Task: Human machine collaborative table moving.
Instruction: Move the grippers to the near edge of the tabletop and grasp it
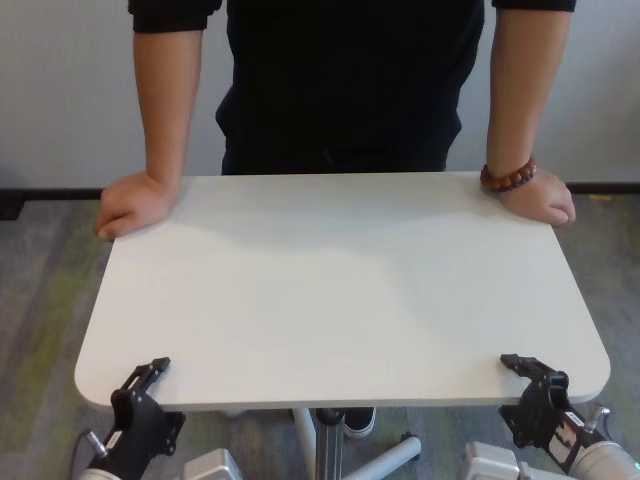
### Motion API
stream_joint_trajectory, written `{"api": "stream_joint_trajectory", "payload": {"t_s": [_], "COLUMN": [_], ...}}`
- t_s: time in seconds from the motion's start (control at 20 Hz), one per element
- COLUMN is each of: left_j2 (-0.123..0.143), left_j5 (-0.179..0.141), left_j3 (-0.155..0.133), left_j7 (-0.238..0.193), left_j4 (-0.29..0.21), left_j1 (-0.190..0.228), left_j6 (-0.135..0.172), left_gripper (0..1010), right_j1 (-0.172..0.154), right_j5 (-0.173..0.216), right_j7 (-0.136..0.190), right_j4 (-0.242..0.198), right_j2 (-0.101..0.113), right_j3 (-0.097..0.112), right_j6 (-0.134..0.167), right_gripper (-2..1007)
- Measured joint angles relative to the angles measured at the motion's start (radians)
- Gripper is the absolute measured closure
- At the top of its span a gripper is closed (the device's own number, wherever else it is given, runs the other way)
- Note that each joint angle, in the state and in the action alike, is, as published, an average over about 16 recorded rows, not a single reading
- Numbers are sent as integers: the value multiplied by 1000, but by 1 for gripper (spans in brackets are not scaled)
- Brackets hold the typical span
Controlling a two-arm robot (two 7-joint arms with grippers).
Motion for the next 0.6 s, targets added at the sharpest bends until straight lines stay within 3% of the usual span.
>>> {"api": "stream_joint_trajectory", "payload": {"t_s": [0.6], "left_j2": [0], "left_j5": [0], "left_j3": [0], "left_j7": [0], "left_j4": [0], "left_j1": [0], "left_j6": [0], "left_gripper": [539], "right_j1": [0], "right_j5": [0], "right_j7": [0], "right_j4": [0], "right_j2": [0], "right_j3": [0], "right_j6": [0], "right_gripper": [647]}}
